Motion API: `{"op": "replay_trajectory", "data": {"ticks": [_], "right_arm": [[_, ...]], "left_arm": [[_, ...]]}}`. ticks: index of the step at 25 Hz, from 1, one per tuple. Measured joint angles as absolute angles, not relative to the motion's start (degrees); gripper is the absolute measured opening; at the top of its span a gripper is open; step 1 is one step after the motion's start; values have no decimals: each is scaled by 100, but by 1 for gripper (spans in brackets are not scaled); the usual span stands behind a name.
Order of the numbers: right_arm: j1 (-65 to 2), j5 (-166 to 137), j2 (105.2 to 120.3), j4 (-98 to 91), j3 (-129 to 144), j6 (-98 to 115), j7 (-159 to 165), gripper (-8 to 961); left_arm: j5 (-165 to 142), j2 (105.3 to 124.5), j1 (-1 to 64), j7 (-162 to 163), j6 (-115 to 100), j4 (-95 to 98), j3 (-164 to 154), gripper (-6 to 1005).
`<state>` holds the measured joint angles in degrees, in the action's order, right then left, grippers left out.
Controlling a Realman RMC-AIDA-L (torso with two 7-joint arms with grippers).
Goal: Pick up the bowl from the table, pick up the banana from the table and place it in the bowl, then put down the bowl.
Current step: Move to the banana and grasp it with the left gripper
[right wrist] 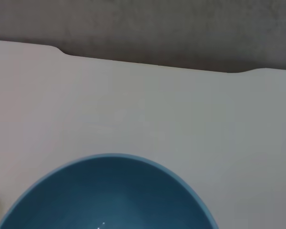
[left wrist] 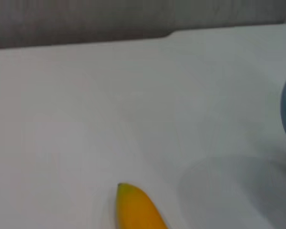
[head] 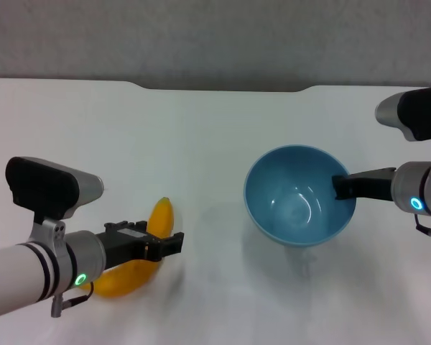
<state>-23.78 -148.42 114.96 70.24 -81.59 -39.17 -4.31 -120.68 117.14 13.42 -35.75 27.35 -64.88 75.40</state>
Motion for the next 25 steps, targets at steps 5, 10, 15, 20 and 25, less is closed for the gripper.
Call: {"op": "replay_trajectory", "data": {"ticks": [5, 10, 15, 20, 25], "right_arm": [[-2375, -14827, 11496, 7028, -8122, -3883, -432, 28], [-2334, -14831, 11496, 7140, -8084, -3869, -442, 28], [-2304, -14808, 11496, 7185, -8011, -3781, -470, 28], [-2299, -14804, 11496, 7240, -7964, -3756, -472, 28], [-2286, -14801, 11496, 7270, -7942, -3717, -475, 28]], "left_arm": [[-12067, 11705, 1359, -3575, 2624, -6302, 7521, 800], [-12061, 11719, 1444, -3575, 2451, -5969, 7515, 799], [-12051, 11718, 1479, -3578, 2174, -5800, 7462, 798], [-12049, 11716, 1556, -3553, 2186, -5574, 7430, 797], [-12046, 11715, 1668, -3515, 2209, -5339, 7424, 796]]}}
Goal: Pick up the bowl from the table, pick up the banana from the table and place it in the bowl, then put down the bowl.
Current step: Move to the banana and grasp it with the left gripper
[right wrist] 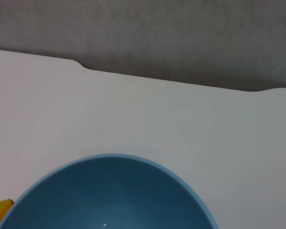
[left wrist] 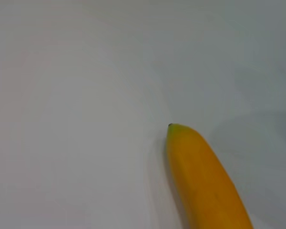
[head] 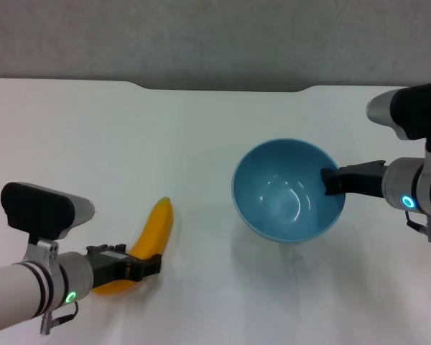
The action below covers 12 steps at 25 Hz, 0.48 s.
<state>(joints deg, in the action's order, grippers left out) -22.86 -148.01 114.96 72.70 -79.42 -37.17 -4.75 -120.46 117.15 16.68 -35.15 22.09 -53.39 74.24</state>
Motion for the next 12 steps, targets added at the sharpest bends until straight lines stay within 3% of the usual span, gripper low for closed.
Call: {"op": "replay_trajectory", "data": {"ticks": [7, 12], "right_arm": [[-2285, -14800, 11496, 7284, -7901, -3710, -475, 28], [-2259, -14800, 11496, 7295, -7899, -3663, -475, 28]], "left_arm": [[-12042, 11709, 1768, -3515, 2206, -5191, 7445, 795], [-12045, 11706, 1831, -3515, 2205, -5100, 7453, 670]]}}
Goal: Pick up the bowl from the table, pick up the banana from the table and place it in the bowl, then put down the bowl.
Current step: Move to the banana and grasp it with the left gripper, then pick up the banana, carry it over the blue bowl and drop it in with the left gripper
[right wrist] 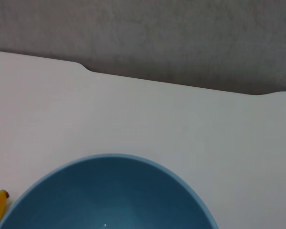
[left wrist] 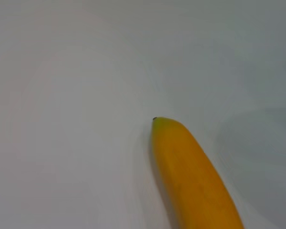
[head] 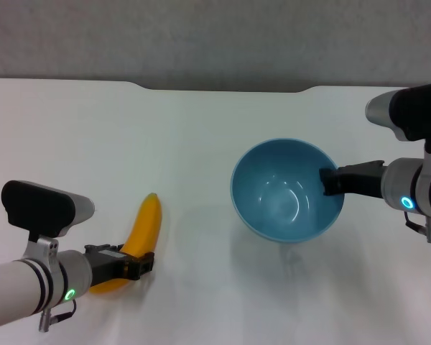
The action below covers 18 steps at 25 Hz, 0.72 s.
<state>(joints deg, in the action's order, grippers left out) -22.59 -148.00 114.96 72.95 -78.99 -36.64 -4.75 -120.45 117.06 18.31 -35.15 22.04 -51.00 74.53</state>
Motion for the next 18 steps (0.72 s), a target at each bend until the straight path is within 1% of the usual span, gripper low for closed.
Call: {"op": "replay_trajectory", "data": {"ticks": [6, 10, 13, 18], "right_arm": [[-2225, -14801, 11496, 7302, -7884, -3595, -475, 29], [-2224, -14798, 11496, 7297, -7880, -3595, -475, 29], [-2218, -14792, 11496, 7296, -7874, -3597, -475, 30], [-2172, -14695, 11492, 7226, -7863, -3601, -479, 31]], "left_arm": [[-12050, 11702, 1819, -3513, 2229, -5131, 7441, 540], [-12050, 11698, 1815, -3508, 2333, -5175, 7473, 539], [-12044, 11687, 1684, -3502, 2500, -5479, 7525, 539], [-12106, 11658, 1034, -3617, 2739, -6799, 8050, 538]]}}
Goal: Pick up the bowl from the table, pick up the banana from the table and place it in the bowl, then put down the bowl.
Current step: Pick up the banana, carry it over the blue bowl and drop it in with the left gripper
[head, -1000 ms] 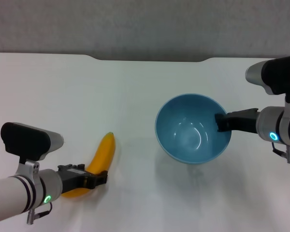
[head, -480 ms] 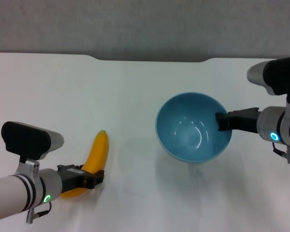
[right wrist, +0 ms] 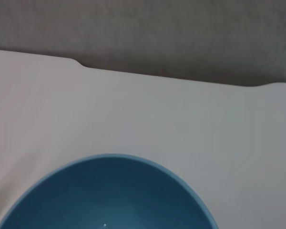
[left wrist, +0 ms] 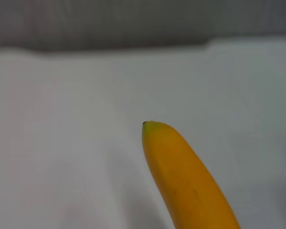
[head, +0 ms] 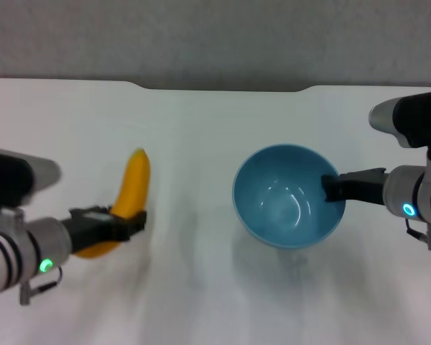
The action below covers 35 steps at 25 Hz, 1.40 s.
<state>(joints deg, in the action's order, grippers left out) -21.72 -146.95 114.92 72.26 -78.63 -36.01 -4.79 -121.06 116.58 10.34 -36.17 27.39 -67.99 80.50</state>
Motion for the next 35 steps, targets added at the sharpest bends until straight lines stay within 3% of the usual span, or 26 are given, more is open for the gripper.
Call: {"op": "replay_trajectory", "data": {"ticks": [6, 16, 35], "right_arm": [[-2287, -14498, 11493, 7020, -7725, -3573, -493, 33], [-2860, -13659, 11507, 6407, -7275, -3213, -708, 35], [-3248, -12686, 11505, 6339, -6988, -2917, -1318, 40]], "left_arm": [[-12026, 11678, 693, -3674, 3207, -7903, 8443, 536], [-11059, 11689, 833, -3949, 3388, -8494, 8127, 535], [-8972, 11701, 1107, -5427, 3338, -7698, 7736, 562]]}}
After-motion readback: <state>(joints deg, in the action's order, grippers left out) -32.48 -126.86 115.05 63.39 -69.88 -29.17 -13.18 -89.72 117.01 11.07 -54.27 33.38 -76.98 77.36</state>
